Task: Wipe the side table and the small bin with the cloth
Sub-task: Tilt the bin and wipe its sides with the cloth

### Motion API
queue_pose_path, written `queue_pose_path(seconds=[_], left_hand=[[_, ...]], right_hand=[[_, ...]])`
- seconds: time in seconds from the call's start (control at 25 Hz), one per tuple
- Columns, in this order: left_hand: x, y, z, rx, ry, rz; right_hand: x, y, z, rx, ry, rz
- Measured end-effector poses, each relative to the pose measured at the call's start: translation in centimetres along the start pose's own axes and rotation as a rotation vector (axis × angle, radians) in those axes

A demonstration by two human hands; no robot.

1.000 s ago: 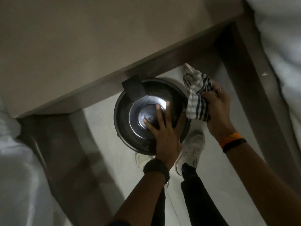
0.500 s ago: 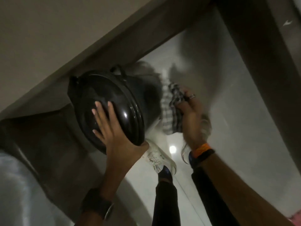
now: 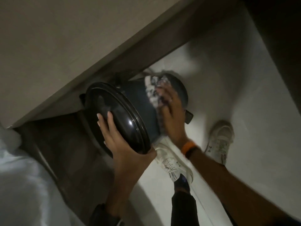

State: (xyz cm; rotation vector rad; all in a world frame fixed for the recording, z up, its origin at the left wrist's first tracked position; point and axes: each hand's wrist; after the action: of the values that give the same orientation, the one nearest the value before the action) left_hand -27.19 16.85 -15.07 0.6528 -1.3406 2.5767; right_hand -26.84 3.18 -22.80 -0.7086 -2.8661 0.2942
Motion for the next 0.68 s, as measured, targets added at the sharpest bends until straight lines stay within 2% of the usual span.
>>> queue_pose_path(seconds=[0.08, 0.12, 0.16, 0.28, 0.32, 0.36, 0.44, 0.52, 0.6, 0.68], left_hand=[[0.3, -0.2, -1.9, -0.04, 0.072, -0.001], [0.7, -0.4, -3.0, -0.054, 0.102, -0.007], [1.1, -0.6, -4.1, -0.048, 0.111, -0.03], [2.3, -1.4, -6.0, 0.129, 0.095, -0.144], [2.3, -1.6, -5.6, 0.231, 0.075, -0.14], [2.1, -1.7, -4.9, 0.321, 0.03, -0.114], [1.6, -1.5, -3.4, 0.384, -0.029, -0.045], [1.6, -1.4, -3.1, 0.38, -0.074, -0.109], [2.2, -1.8, -3.6, 0.335, -0.138, -0.216], [2.8, -2.4, -4.6, 0.265, -0.13, -0.288]], right_hand=[[3.4, 1.3, -1.8, -0.026, -0.249, -0.161], [3.4, 1.2, -1.3, 0.007, -0.306, -0.206], [2.4, 0.7, 0.1, 0.04, -0.282, -0.194], [-2.0, -2.4, 4.1, 0.159, 0.148, -0.034], [-2.8, -3.1, 4.4, 0.188, 0.244, -0.023], [-3.0, -3.2, 3.9, 0.207, 0.255, -0.047], [-1.7, -1.9, 0.9, 0.159, 0.035, -0.149], [1.2, -0.8, -2.1, 0.063, -0.218, -0.28], [1.7, -1.0, -2.4, 0.072, -0.288, -0.395], [-1.2, -1.5, -0.6, 0.21, -0.185, -0.429]])
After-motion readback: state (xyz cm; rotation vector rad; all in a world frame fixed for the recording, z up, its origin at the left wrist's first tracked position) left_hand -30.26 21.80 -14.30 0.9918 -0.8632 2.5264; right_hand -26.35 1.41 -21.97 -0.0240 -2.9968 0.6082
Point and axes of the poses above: each hand's wrist, its own x-axis away from the middle knuckle, its own y-axis out of the palm, z = x × y, and after that the axes turned 14 degrees about -y, right-handed
